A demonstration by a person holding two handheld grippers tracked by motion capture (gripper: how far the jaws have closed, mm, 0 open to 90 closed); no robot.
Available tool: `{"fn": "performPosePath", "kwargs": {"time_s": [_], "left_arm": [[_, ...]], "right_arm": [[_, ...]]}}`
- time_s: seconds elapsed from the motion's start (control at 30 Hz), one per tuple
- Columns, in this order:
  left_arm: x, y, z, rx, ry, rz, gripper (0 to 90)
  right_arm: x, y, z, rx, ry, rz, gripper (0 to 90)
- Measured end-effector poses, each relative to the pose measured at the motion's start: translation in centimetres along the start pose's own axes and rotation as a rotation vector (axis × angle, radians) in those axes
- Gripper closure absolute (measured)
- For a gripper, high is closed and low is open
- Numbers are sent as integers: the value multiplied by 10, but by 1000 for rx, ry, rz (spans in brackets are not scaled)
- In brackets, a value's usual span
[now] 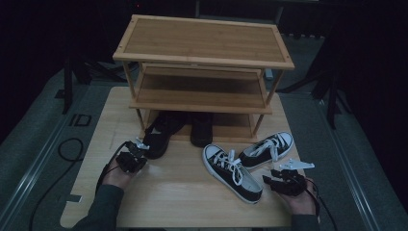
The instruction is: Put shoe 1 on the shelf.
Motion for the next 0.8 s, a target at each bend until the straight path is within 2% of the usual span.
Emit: {"fn": "performPosePath", "kwargs": {"time_s": [0.07, 0.1, 0.5, 0.53, 0.8], "left_arm": [[2, 2, 3, 6, -9, -5, 900], [2, 3, 5, 25, -7, -1, 900], [12, 9, 7, 25, -29, -5, 900], [18, 9, 8, 28, -39, -15, 900], [34, 11, 4, 36, -36, -31, 900]], "right_arm": [[0, 0, 0, 0, -1, -1, 526], [0, 0, 0, 0, -1, -1, 526], [0, 1, 0, 1, -3, 4, 525], [0, 1, 1, 1, -3, 5, 525], [0, 1, 1, 2, -4, 5, 525]]}}
Point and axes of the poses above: each handheld gripper's, and its own axes: y roughly forward along the jaws, x roughly out of its top, z roughly to its left, the point moved 9 cm from there along y, roughly forward along the jaws, and after that the axes turned 8 degrees about x, right-handed, at the moved point
